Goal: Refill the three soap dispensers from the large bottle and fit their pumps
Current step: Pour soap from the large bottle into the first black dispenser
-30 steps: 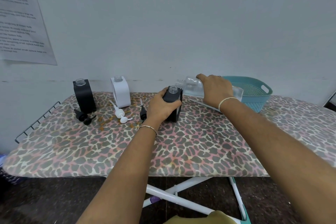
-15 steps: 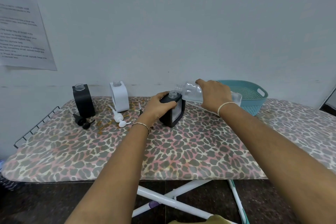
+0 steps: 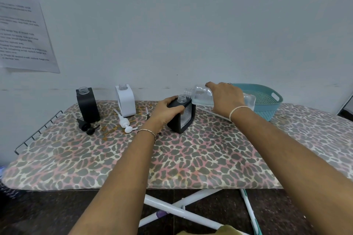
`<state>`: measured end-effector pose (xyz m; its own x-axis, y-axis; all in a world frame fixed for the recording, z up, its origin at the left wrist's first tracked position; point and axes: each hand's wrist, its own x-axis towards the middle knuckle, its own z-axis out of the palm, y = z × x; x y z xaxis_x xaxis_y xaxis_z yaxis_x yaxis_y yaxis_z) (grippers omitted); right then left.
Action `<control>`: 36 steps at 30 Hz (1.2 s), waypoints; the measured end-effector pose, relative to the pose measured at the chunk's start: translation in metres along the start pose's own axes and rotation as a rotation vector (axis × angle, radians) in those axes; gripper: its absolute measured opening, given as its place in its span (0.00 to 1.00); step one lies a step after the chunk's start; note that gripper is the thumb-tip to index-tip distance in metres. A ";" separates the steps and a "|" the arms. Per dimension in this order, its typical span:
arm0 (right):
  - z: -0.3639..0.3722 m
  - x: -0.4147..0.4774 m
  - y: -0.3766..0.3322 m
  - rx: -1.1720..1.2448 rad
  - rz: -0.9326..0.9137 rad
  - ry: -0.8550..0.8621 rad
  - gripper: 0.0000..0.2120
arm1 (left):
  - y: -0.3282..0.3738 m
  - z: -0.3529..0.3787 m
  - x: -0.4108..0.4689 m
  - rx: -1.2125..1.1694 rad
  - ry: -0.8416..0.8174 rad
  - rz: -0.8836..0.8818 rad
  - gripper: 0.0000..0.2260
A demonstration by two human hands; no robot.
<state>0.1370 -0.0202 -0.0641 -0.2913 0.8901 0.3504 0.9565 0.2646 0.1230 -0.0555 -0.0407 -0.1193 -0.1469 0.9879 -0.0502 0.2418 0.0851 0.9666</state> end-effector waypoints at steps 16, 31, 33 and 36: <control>-0.003 0.003 0.000 -0.017 -0.015 0.028 0.28 | 0.003 0.002 -0.002 -0.033 0.008 0.001 0.27; -0.002 0.002 0.000 -0.020 -0.012 0.034 0.28 | 0.004 0.002 -0.002 -0.040 0.017 -0.007 0.27; -0.002 0.002 0.000 -0.018 -0.010 0.033 0.28 | 0.004 0.002 -0.002 -0.038 0.019 -0.009 0.27; -0.003 0.002 0.000 -0.022 -0.009 0.026 0.29 | 0.004 0.002 -0.003 -0.040 0.018 -0.003 0.26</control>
<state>0.1360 -0.0195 -0.0605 -0.3010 0.8775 0.3734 0.9531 0.2643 0.1472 -0.0518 -0.0428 -0.1158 -0.1650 0.9851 -0.0488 0.2028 0.0823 0.9758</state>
